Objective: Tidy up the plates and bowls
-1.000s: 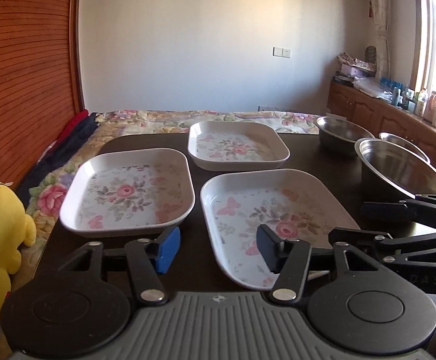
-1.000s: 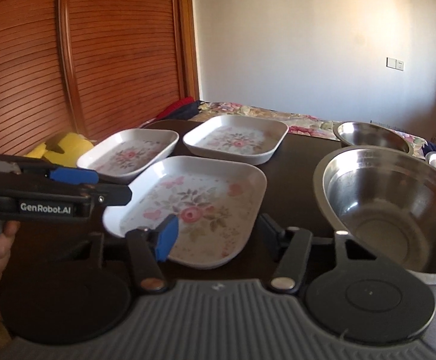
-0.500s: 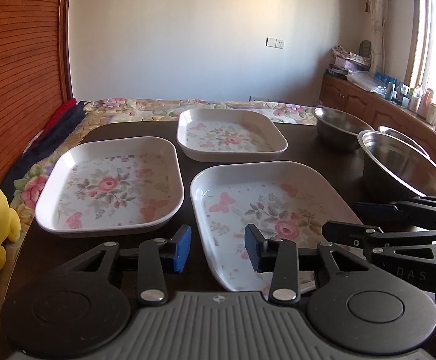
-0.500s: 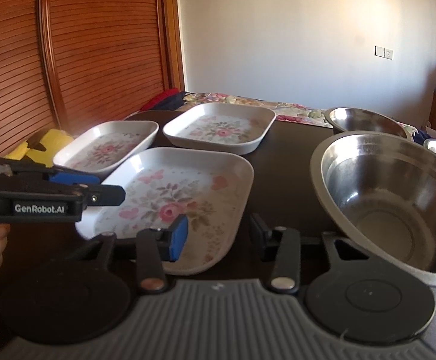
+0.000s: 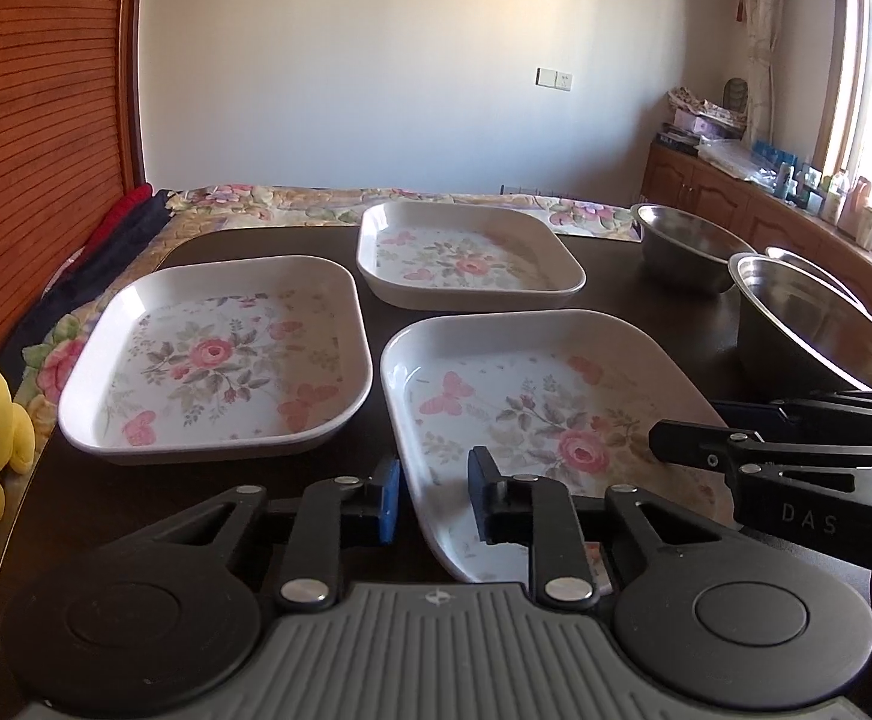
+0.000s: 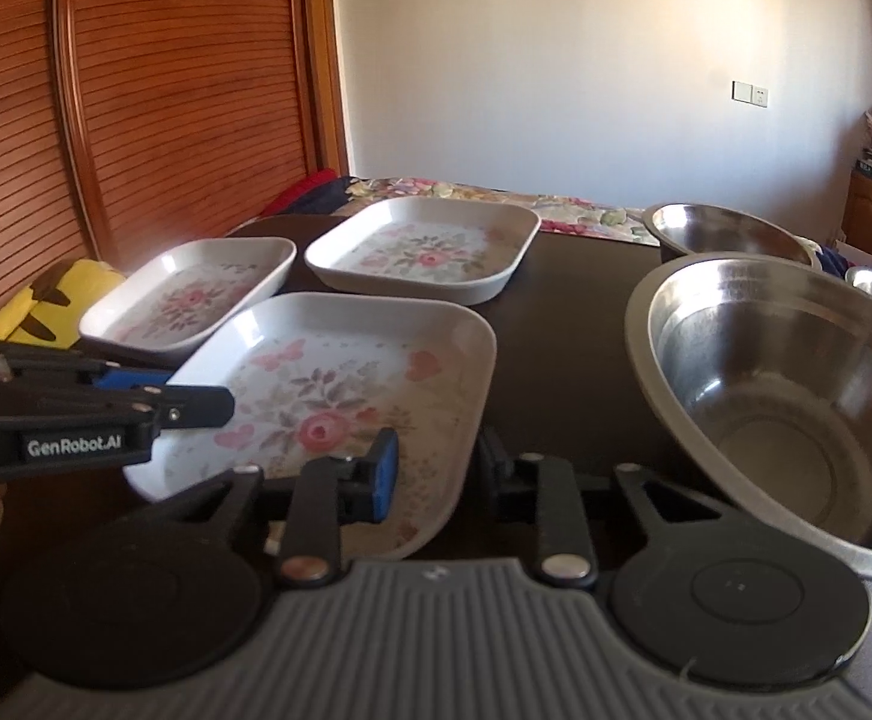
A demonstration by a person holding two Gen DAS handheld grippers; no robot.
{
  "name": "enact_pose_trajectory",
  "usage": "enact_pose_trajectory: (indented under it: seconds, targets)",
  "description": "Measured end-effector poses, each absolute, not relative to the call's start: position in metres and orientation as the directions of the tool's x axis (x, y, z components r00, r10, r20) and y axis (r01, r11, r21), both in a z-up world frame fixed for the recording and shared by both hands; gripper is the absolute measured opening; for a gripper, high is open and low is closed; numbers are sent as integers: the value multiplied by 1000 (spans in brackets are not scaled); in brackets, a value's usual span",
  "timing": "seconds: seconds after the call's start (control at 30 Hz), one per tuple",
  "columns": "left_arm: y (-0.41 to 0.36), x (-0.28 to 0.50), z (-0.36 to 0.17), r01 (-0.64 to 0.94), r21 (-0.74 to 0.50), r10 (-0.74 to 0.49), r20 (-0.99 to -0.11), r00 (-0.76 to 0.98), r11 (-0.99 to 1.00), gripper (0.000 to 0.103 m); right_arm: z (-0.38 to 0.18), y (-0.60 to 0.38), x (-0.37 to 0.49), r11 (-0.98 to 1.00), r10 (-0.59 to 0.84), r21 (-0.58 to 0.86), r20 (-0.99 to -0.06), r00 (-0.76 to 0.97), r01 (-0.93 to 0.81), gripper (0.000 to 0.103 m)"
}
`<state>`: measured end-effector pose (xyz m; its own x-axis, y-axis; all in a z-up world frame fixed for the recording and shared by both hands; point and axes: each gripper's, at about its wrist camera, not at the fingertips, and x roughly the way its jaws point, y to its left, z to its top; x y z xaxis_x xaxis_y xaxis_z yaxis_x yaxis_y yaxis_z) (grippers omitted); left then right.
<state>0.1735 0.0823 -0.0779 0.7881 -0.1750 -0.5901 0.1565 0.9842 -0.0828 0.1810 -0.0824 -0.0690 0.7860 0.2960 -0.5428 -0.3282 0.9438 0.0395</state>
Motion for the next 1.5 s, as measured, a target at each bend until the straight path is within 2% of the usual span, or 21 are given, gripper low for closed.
enact_pose_trajectory:
  seconds: [0.13, 0.83, 1.5]
  targets:
    - [86, 171, -77, 154, -96, -181, -592, 785, 983, 22, -69, -84, 180, 946, 291, 42, -542, 788, -320, 20]
    - [73, 104, -60, 178, -98, -202, -553, 808, 979, 22, -57, -103, 126, 942, 317, 64, -485, 815, -329, 20]
    - [73, 66, -78, 165, -80, -181, -567, 803, 983, 22, -72, -97, 82, 941, 321, 78, -509, 799, -329, 20]
